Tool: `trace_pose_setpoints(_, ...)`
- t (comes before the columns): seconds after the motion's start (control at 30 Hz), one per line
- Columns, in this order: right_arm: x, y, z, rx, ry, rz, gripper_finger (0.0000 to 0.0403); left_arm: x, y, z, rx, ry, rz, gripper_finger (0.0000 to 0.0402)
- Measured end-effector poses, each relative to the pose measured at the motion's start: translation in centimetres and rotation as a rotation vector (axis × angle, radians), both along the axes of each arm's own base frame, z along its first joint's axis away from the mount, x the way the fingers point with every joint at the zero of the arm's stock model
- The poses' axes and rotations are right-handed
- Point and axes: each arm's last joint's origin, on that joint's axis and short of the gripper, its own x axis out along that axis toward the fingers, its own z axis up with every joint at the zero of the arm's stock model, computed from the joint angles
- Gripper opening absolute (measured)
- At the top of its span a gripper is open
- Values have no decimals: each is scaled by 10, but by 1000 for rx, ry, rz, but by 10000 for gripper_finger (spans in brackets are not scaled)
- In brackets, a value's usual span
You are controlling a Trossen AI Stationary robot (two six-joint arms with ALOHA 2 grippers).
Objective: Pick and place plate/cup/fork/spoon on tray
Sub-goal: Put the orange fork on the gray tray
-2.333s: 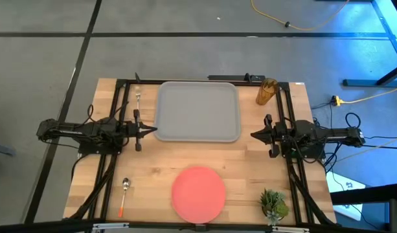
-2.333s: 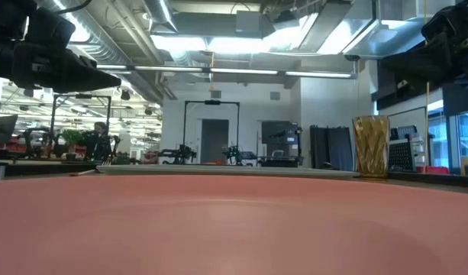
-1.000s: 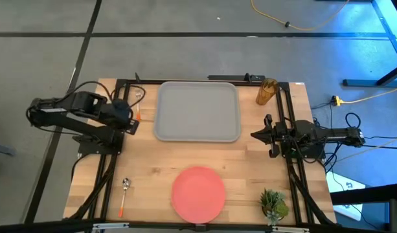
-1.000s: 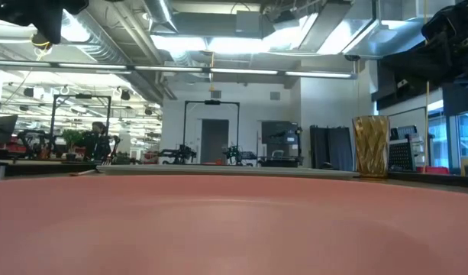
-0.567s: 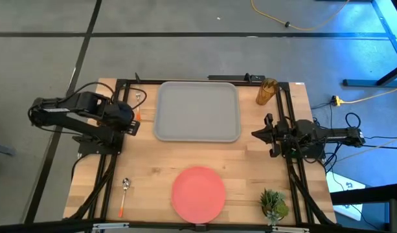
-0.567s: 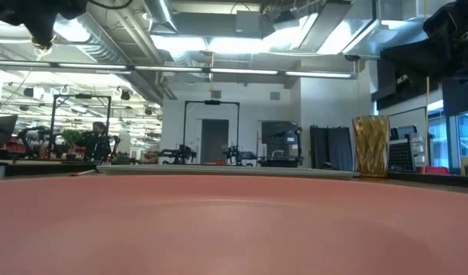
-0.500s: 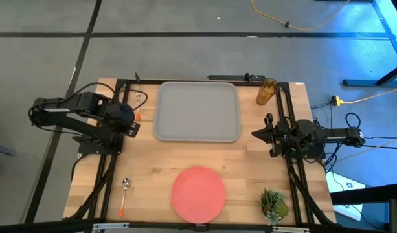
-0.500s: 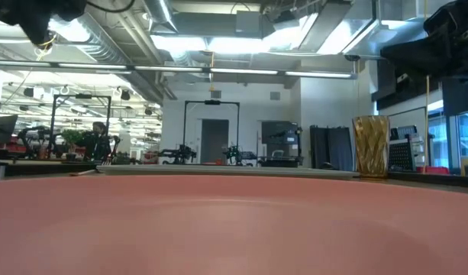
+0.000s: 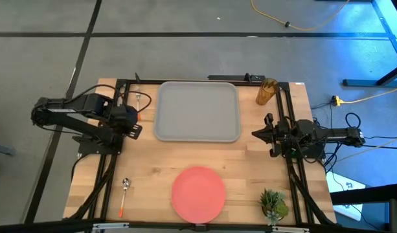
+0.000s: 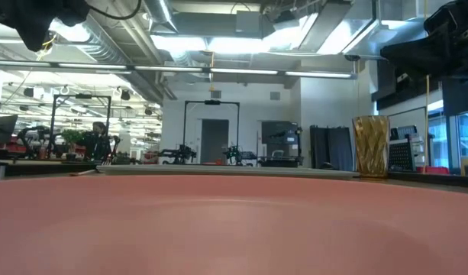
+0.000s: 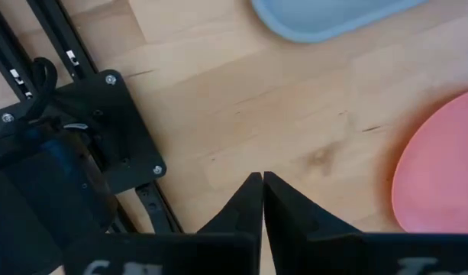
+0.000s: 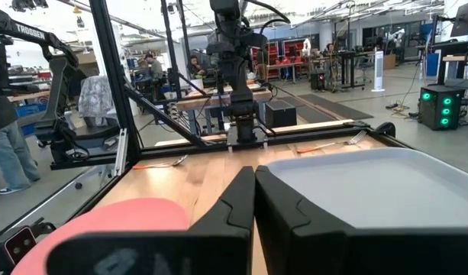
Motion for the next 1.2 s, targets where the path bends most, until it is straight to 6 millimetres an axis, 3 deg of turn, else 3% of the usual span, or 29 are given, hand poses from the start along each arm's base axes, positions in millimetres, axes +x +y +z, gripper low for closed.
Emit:
trace_pose_setpoints(0.27, 0, 0, 0, 0, 0, 0, 12, 1, -1, 0, -17, 2, -53, 30)
trace_pose_setpoints(0.47, 0, 0, 0, -3, 0, -1, 12, 7, 3, -5, 6, 66, 0, 59)
trace_pose_setpoints(0.6, 0, 0, 0, -4, 1, -1, 12, 13, 12, -8, 107, 95, 76, 73)
trace_pose_setpoints(0.8, 0, 0, 0, -3, 1, -1, 12, 20, 37, -14, 223, 159, 338, 76)
trace_pose_setpoints(1.0, 0, 0, 0, -4, -1, -2, 12, 20, 74, -43, 285, 279, 536, 76)
trace_pose_setpoints(1.2, 0, 0, 0, 0, -5, -2, 12, 23, 111, -89, 254, 158, 475, 77)
